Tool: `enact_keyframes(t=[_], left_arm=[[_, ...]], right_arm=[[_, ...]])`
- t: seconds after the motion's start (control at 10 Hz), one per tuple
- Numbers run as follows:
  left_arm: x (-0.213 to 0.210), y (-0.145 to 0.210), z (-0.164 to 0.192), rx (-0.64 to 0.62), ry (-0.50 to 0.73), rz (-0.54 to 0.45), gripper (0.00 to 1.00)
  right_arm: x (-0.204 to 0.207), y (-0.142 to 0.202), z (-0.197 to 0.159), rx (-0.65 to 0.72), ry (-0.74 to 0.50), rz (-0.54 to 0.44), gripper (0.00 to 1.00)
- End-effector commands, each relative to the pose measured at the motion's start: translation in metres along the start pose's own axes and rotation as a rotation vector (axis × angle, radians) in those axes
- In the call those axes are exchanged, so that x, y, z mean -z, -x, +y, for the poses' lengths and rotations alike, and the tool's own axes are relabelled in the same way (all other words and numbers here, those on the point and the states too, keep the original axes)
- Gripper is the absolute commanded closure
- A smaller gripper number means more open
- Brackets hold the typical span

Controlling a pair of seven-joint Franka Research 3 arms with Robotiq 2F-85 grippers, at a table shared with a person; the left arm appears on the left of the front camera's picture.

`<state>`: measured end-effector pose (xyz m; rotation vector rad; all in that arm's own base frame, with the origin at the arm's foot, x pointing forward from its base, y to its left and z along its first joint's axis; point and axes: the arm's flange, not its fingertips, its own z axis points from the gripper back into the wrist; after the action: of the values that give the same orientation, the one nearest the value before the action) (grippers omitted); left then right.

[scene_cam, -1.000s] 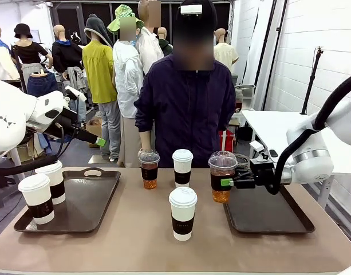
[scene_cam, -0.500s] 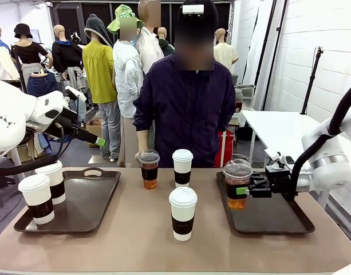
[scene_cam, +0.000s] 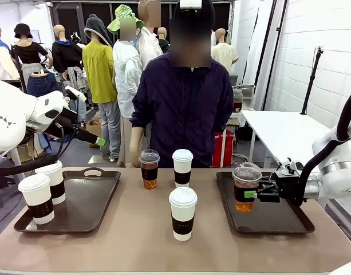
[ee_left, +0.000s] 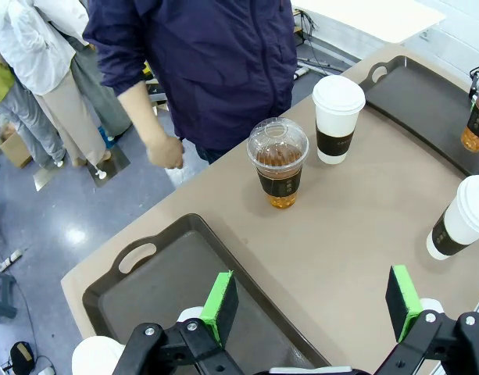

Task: Distribute the coffee onto the tray.
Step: Pick up one iced Americano and place it on the right Handle tray.

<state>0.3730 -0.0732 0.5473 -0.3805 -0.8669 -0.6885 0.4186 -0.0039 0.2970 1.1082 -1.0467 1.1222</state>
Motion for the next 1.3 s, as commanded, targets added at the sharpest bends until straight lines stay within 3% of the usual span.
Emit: enact_keyframes(t=[0.0, 0.5, 1.1, 1.2], left_arm=[[0.000, 0.001, 0.001, -0.005, 0.007, -0.003, 0.00], [0.000, 0.001, 0.001, -0.005, 0.007, -0.003, 0.00], [0.000, 0.001, 0.001, -0.005, 0.007, -0.003, 0.00], [0.000, 0.001, 0.001, -0.005, 0.007, -0.003, 0.00]], right_arm=[[-0.004, 0.010, -0.006, -0.041, -0.018, -0.054, 0.39], [-0.011, 0.043, -0.013, -0.056, 0.004, -0.057, 0.39], [-0.014, 0.058, -0.024, -0.015, 0.032, -0.069, 0.39], [-0.015, 0.059, -0.024, 0.007, 0.033, -0.067, 0.19]])
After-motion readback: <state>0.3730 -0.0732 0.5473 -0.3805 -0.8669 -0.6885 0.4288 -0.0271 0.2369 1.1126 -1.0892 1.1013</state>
